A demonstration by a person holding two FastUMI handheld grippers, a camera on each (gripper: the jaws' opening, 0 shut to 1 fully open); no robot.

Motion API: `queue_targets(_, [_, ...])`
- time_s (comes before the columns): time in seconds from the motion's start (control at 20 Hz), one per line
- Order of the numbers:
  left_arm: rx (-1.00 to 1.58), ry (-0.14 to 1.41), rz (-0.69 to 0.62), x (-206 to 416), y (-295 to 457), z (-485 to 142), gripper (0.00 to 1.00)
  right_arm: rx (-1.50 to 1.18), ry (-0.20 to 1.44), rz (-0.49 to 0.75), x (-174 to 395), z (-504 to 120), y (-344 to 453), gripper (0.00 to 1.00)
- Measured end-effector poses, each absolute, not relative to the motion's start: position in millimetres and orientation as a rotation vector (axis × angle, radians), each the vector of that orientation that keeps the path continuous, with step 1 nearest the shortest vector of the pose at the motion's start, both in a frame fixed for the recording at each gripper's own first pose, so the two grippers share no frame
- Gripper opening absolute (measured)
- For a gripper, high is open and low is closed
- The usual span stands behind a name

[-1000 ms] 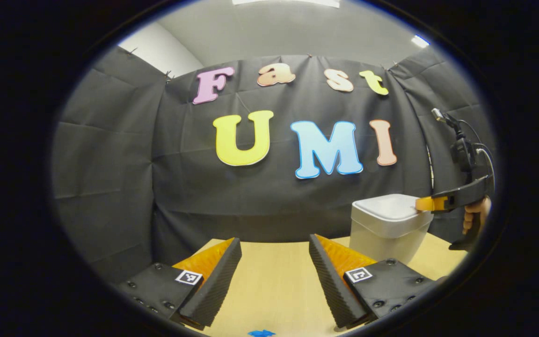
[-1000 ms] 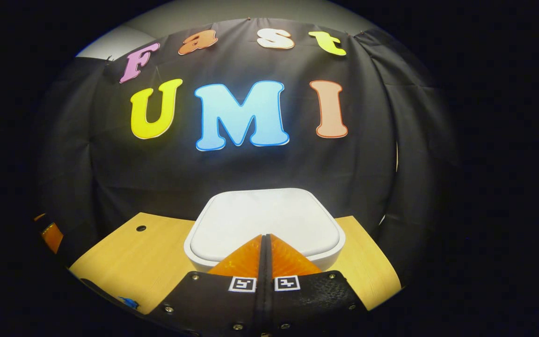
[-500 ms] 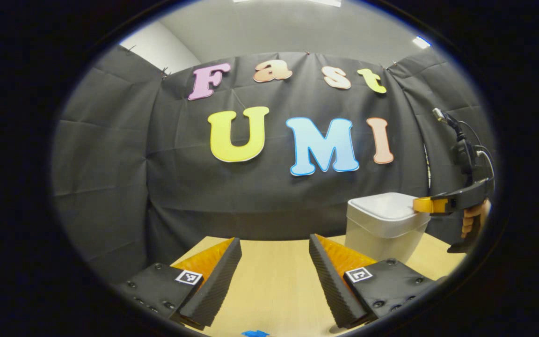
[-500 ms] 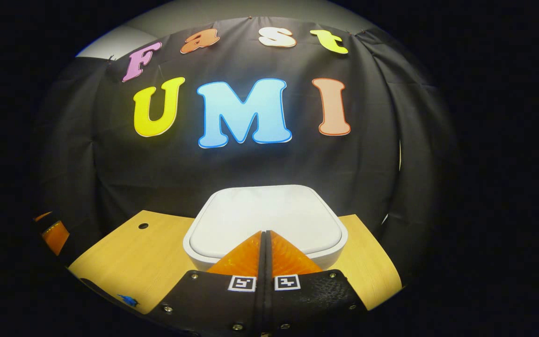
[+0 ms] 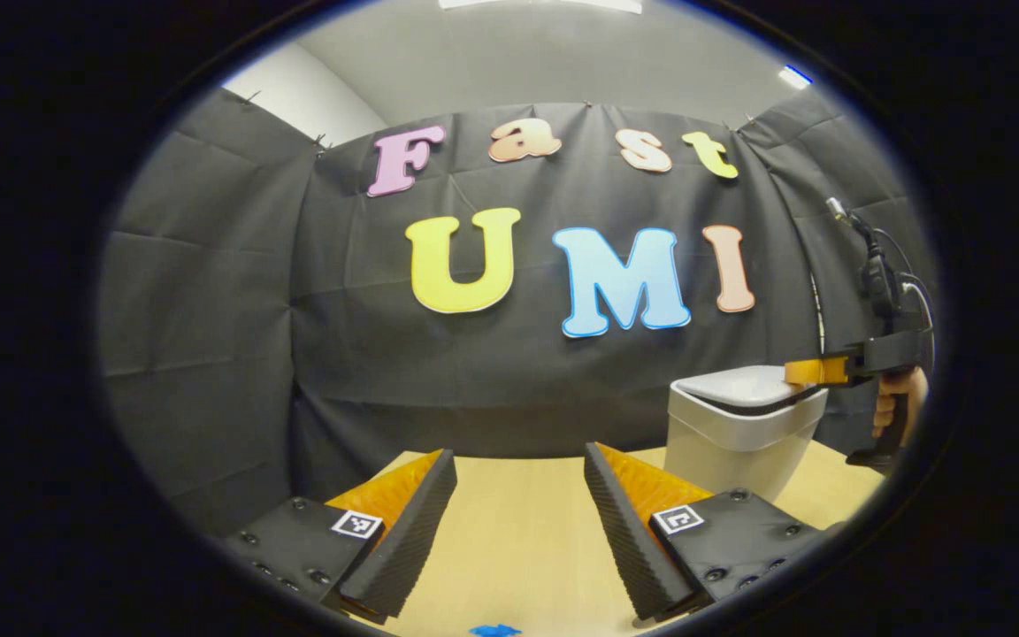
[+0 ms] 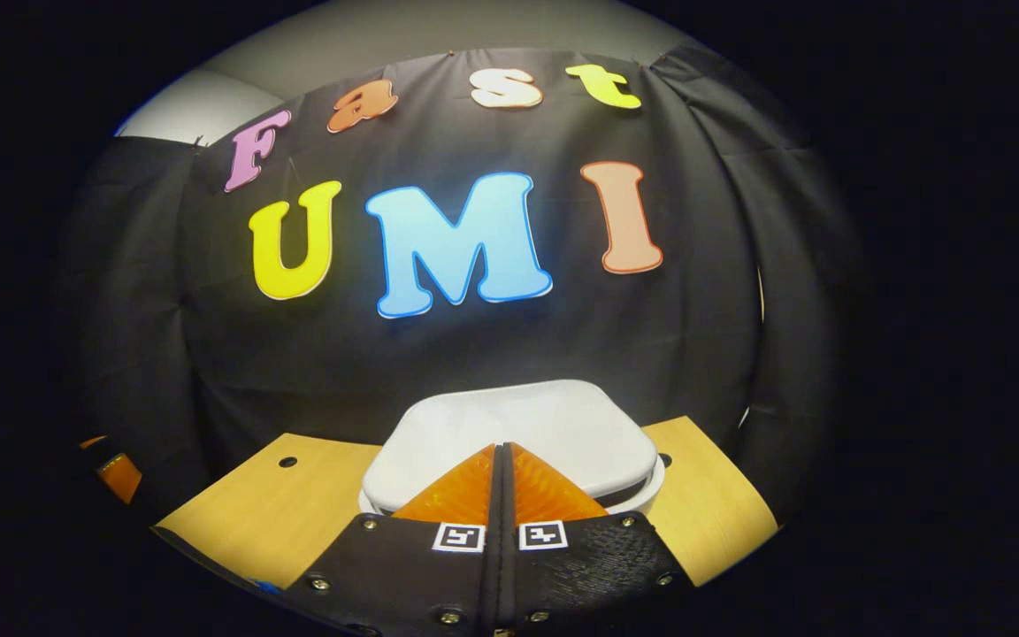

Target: Press the lid of the desktop garbage bin to open it, pick up the crumpled paper on the desktop and throw it into the bin, then pick up the pop can on the desktop and drop it into the bin, and finally close the garbage bin lid.

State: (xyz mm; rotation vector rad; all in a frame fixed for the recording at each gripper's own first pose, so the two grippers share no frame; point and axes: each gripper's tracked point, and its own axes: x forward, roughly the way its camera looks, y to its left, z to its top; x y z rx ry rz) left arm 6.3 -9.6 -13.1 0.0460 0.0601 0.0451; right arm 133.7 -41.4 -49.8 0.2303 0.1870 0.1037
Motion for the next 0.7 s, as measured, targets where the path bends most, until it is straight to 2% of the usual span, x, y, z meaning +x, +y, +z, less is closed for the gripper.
queue_targets(0.05, [0.044, 0.058, 0.052, 5, -6, -14, 1.00, 0.215, 0.158, 0.097, 134, -40, -42, 0.00])
queue_targets(0.1, [0.043, 0.057, 0.060, 4, -4, -13, 1.00, 0.200, 0.130, 0.093, 136, -29, -42, 0.00])
queue_targets(0.15, [0.042, 0.057, 0.066, 2, -1, -14, 0.95, 0.187, 0.106, 0.089, 138, -21, -42, 0.00])
queue_targets(0.25, [0.037, 0.056, 0.073, 1, 1, -13, 0.95, 0.177, 0.070, 0.088, 140, -7, -41, 0.00])
queue_targets(0.3, [0.036, 0.058, 0.077, 0, 2, -13, 1.00, 0.179, 0.054, 0.093, 139, 0, -39, 0.00])
queue_targets(0.35, [0.035, 0.058, 0.080, -1, 3, -13, 0.95, 0.180, 0.037, 0.095, 138, 5, -38, 0.00])
queue_targets(0.65, [0.021, 0.062, 0.091, -7, 7, -17, 0.95, 0.148, 0.004, 0.104, 126, 16, -34, 0.00])
queue_targets(0.7, [0.019, 0.063, 0.092, -8, 8, -19, 1.00, 0.138, 0.000, 0.102, 123, 17, -34, 0.00])
